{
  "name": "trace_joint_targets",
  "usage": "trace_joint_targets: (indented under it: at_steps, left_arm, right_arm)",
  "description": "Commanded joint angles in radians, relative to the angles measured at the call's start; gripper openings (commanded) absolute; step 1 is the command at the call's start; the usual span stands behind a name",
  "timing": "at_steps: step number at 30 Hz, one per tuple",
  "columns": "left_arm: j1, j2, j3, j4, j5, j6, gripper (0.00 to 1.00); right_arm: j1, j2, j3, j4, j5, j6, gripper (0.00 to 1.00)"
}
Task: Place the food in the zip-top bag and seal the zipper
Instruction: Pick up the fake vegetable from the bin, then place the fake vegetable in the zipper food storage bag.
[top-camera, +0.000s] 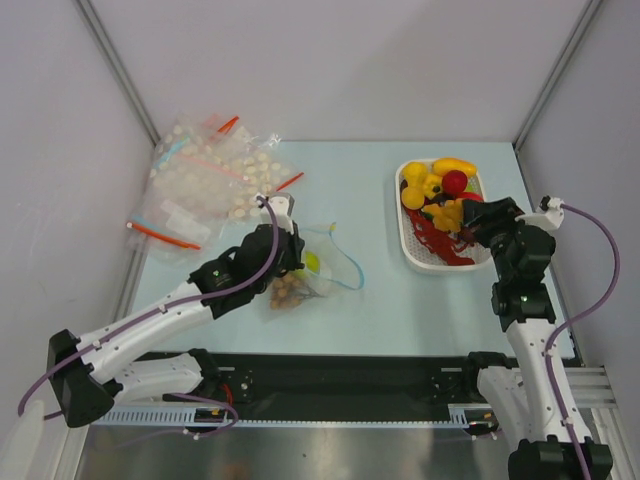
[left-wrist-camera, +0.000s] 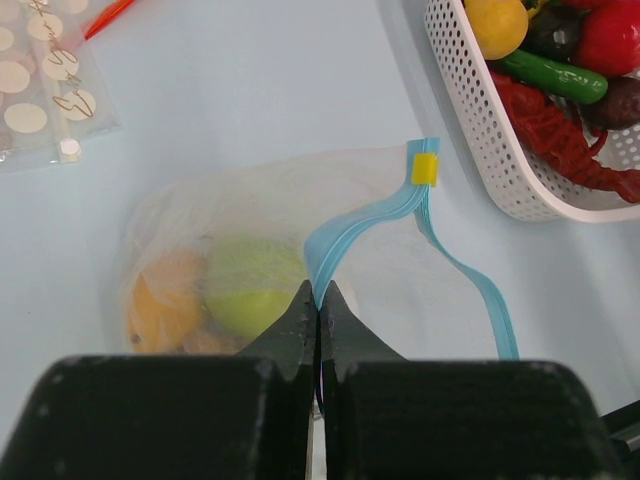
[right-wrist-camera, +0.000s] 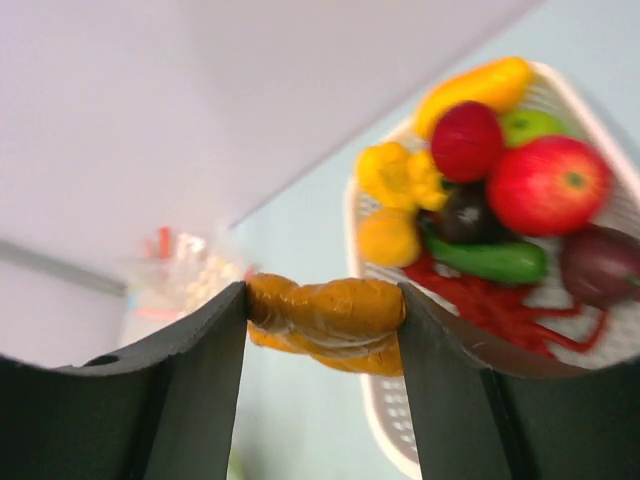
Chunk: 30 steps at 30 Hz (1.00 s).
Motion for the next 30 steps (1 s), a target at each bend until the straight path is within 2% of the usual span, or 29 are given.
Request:
trace_joint_targets:
  at_steps: [1, 5, 11, 16, 22, 30]
  left_arm:
    - [0.006, 0.011, -0.001, 0.056, 0.023, 0.021, 0.0]
    - [0.006, 0.02, 0.003, 0.054, 0.028, 0.021, 0.0]
    - [0.006, 0.009, 0.002, 0.06, 0.065, 0.024, 0.0]
    - [0.004, -0.011, 0.0, 0.088, 0.167, 0.05, 0.0]
    - [0.004, -0.067, -0.006, 0.095, 0.223, 0.044, 0.01]
    - [0.004, -0.101, -0.001, 0.099, 0.39, 0.029, 0.05]
  right_arm:
    - [0.028, -0.035, -0.035, 0.21, -0.259, -0.025, 0.36]
    - [0.153, -0.068, -0.065, 0.333, -0.326, -0.062, 0.37]
    - [0.417, -0.059, -0.067, 0.43, -0.354, -0.192, 0.36]
    - [0.575, -0.024, -0.067, 0.483, -0.368, -0.255, 0.36]
    - [0.693, 0.037, -0.052, 0.493, -0.362, -0.335, 0.36]
    - [0.805, 0.105, -0.039, 0.499, -0.317, -0.424, 0.33]
